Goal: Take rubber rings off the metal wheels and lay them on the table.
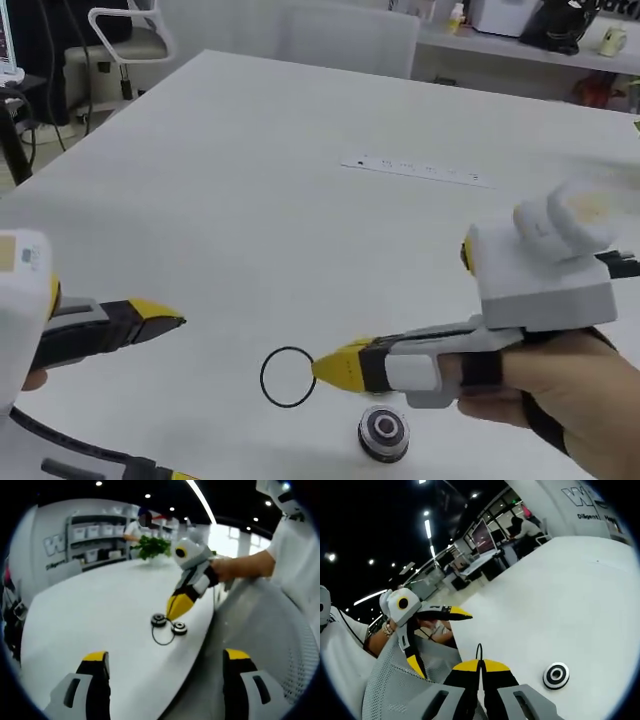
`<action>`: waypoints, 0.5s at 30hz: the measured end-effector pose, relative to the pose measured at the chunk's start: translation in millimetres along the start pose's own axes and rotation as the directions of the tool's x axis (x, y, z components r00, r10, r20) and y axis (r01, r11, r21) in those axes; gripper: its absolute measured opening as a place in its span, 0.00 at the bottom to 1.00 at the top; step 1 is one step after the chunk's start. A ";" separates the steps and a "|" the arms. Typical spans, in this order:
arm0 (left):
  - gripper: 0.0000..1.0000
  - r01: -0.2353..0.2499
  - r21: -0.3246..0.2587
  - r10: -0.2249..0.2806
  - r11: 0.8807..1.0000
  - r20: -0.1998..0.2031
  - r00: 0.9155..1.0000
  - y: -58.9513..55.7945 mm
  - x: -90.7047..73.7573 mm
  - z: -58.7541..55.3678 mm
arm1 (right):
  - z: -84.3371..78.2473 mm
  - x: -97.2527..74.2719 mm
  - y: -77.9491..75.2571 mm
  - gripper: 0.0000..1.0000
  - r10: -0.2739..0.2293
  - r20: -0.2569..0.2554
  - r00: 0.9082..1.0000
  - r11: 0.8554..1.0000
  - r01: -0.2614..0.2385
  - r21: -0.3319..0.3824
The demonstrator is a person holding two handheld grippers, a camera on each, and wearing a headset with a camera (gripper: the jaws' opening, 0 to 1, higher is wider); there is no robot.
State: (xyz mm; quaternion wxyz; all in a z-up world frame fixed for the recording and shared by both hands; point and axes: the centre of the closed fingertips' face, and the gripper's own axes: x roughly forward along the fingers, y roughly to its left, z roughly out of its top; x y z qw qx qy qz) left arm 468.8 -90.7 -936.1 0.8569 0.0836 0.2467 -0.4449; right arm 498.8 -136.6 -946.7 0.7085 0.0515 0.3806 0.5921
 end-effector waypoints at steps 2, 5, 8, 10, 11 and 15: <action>0.95 0.001 -0.018 0.000 1.000 0.014 1.000 0.8 -0.5 1.4 | -6.7 1.6 -3.5 0.00 -0.010 -0.012 1.000 1.000 0.010 0.019; 0.95 -0.004 -0.017 0.004 1.000 0.010 1.000 1.4 -0.6 0.4 | -13.7 3.1 -10.9 0.00 -0.028 -0.028 0.999 0.999 0.029 0.025; 0.95 -0.001 -0.015 0.001 1.000 -0.001 1.000 1.2 0.0 -1.5 | -17.1 5.3 -18.6 0.00 -0.054 -0.033 0.998 0.998 0.055 0.035; 0.95 -0.001 -0.014 0.001 1.000 -0.004 1.000 1.3 0.2 -1.9 | -19.6 7.3 -22.7 0.00 -0.068 -0.039 0.997 0.997 0.069 0.043; 0.95 -0.001 -0.016 0.001 1.000 -0.004 1.000 1.4 0.2 -2.2 | -21.4 8.8 -24.5 0.00 -0.073 -0.042 0.996 0.996 0.075 0.051; 0.95 -0.004 -0.022 0.004 1.000 0.001 1.000 2.2 0.0 -1.5 | -28.4 13.1 -27.9 0.00 -0.090 -0.067 0.994 0.995 0.093 0.047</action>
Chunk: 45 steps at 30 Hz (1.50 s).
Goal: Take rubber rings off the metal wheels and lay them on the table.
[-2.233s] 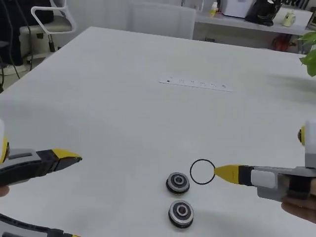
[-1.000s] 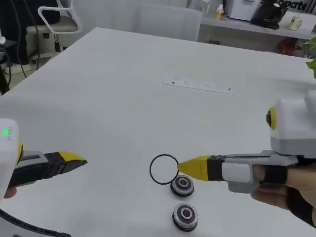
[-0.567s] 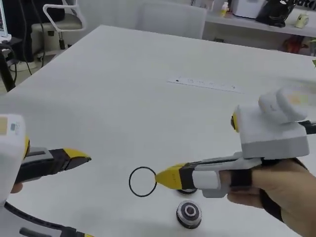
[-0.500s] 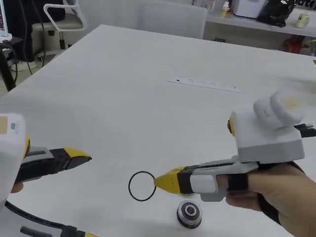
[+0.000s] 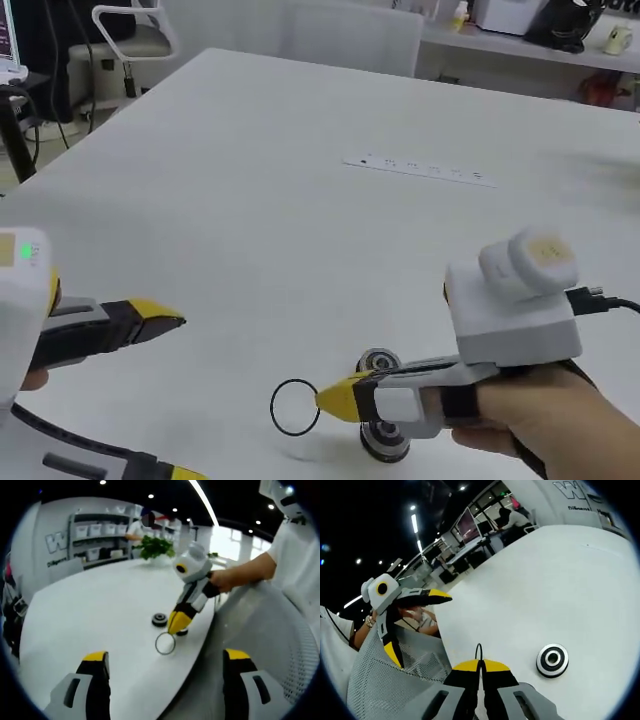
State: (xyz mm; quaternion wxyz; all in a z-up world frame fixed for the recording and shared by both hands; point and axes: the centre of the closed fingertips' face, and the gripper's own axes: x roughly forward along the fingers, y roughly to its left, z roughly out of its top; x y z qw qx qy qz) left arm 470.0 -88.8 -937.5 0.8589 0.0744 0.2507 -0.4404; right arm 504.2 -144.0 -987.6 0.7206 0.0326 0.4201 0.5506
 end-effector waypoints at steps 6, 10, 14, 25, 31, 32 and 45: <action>0.95 -0.005 -0.001 0.005 1.000 0.000 1.000 0.9 -0.3 -0.2 | -4.2 4.5 -6.3 0.00 -0.027 -0.002 1.000 1.000 0.027 0.012; 0.94 -0.009 -0.003 0.009 1.000 0.004 1.000 1.8 -0.6 0.4 | -5.3 5.0 -11.6 0.00 -0.053 -0.007 0.999 0.999 0.053 0.003; 0.94 -0.008 -0.006 0.008 1.000 0.000 1.000 2.0 -0.5 -0.7 | -7.3 5.1 -15.1 0.00 -0.068 -0.015 0.998 0.998 0.068 -0.004; 0.93 -0.007 -0.003 0.007 1.000 -0.006 1.000 1.4 0.1 -1.6 | -6.4 4.8 -19.1 0.13 -0.096 -0.014 0.995 0.995 0.096 -0.030; 0.91 -0.001 0.021 0.002 1.000 -0.028 1.000 -0.8 0.7 -4.3 | 5.3 -3.5 -18.5 0.15 -0.094 0.037 0.995 0.996 0.094 0.003; 0.92 0.000 0.021 0.001 1.000 -0.028 1.000 -0.9 0.8 -4.3 | 8.0 -5.3 -18.2 0.15 -0.094 0.048 0.994 0.996 0.094 0.005; 0.91 0.018 0.035 -0.017 0.999 -0.045 0.999 -4.3 2.4 -6.1 | 38.9 -38.8 -16.7 0.22 -0.107 0.165 0.980 0.993 0.115 -0.039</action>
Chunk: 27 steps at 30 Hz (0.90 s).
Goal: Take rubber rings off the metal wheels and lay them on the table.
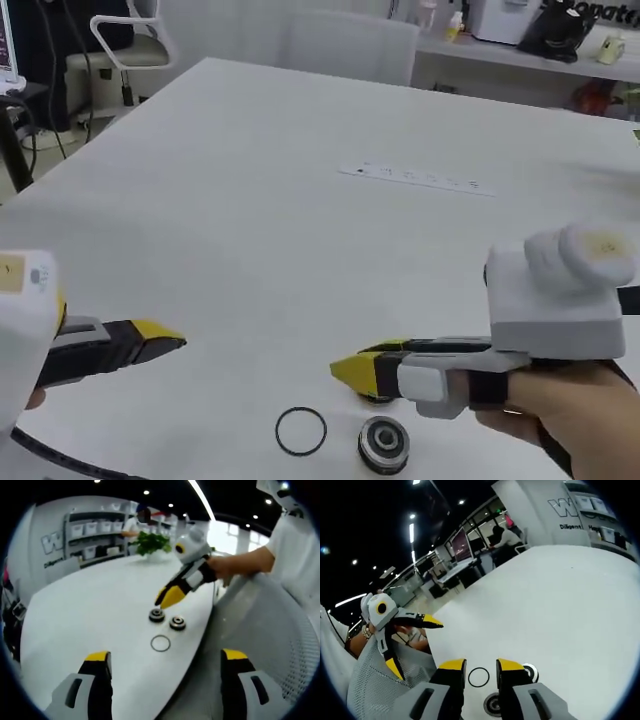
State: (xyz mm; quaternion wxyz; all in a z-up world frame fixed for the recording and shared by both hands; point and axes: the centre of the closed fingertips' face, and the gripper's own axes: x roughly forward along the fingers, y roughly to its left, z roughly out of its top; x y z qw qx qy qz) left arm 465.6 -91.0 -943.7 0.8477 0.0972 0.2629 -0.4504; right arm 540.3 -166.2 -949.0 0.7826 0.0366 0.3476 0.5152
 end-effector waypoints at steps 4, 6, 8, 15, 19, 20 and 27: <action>0.91 0.004 0.001 -0.004 1.000 -0.001 1.000 -0.7 0.3 -0.1 | 15.6 -9.3 -1.7 0.24 0.002 0.048 0.999 1.000 -0.002 0.002; 0.91 0.006 0.002 -0.006 1.000 -0.002 1.000 -1.0 0.4 -0.2 | 27.6 -15.7 -1.1 0.26 0.004 0.087 0.996 1.000 -0.003 -0.012; 0.91 0.006 0.004 -0.006 1.000 -0.004 1.000 -1.0 0.4 -0.3 | 35.6 -22.3 1.7 0.27 0.014 0.110 0.994 1.000 -0.011 -0.028; 0.91 -0.003 0.008 0.003 1.000 0.006 1.000 0.6 -0.6 2.2 | 33.2 -40.7 -0.1 0.33 -0.018 0.092 0.996 0.992 0.029 -0.119; 0.89 -0.014 0.028 0.013 1.000 0.027 1.000 1.7 -2.9 8.3 | 28.7 -52.9 -0.8 0.38 -0.025 0.101 0.995 0.991 0.038 -0.132; 0.88 -0.013 0.032 0.012 0.999 0.025 1.000 1.5 -2.9 8.3 | 28.2 -55.0 -1.4 0.38 -0.027 0.106 0.994 0.991 0.041 -0.129; 0.87 0.003 0.126 -0.002 0.992 -0.008 1.000 -2.4 -4.1 16.9 | 21.6 -64.8 -6.9 0.39 -0.049 0.116 0.992 0.991 0.062 -0.116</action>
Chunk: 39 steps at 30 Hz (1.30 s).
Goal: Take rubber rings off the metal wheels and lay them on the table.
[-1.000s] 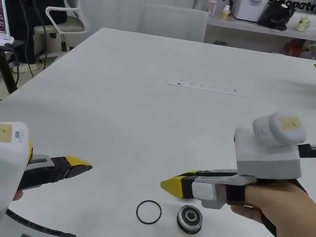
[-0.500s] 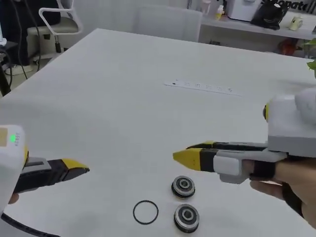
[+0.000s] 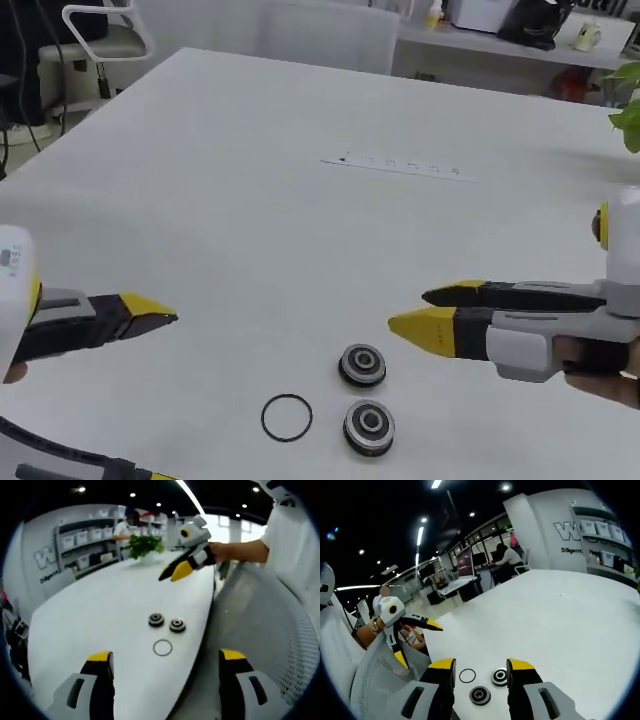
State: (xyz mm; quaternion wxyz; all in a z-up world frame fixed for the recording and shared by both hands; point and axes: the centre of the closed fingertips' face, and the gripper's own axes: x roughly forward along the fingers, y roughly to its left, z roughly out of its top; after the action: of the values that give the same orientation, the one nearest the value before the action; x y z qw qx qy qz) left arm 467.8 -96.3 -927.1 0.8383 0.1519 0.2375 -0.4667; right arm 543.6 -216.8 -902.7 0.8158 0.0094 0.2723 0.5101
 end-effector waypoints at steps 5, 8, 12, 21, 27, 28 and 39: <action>0.88 0.014 0.033 -0.015 0.999 0.033 0.999 -2.1 1.2 21.2 | -3.7 -1.0 -4.6 0.38 -0.006 0.021 1.000 0.999 0.005 0.036; 0.88 0.030 0.076 -0.035 0.997 0.064 0.997 -3.6 4.0 42.1 | -5.8 -0.6 -6.6 0.37 0.004 0.039 0.999 0.997 -0.007 0.079; 0.86 0.071 0.132 -0.085 0.989 0.103 0.991 -4.8 12.2 65.4 | -11.9 0.4 -9.9 0.36 -0.008 0.015 1.000 0.998 0.007 0.063; 0.83 0.130 0.209 -0.154 0.969 0.107 0.982 -4.2 42.5 99.4 | -25.4 3.7 -12.8 0.36 -0.009 -0.043 0.999 0.999 0.011 0.052; 0.81 0.161 0.246 -0.196 0.956 0.126 0.972 -9.8 64.5 114.0 | -32.1 4.0 -12.5 0.36 -0.010 -0.073 0.997 1.000 0.012 0.027; 0.81 0.168 0.247 -0.205 0.954 0.128 0.970 -10.3 69.6 115.0 | -34.2 4.4 -12.9 0.35 -0.010 -0.082 0.997 1.000 0.012 0.022; 0.70 0.174 0.178 -0.205 0.968 0.171 0.964 1.4 103.8 96.0 | -55.9 9.9 -16.0 0.32 -0.017 -0.175 0.984 1.000 0.012 -0.028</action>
State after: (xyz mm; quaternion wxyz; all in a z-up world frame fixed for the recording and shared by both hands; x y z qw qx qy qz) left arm 540.6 -215.1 -902.3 0.7932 0.1511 0.1321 -0.5749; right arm 534.7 -230.9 -959.3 0.7923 -0.0486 0.3363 0.5068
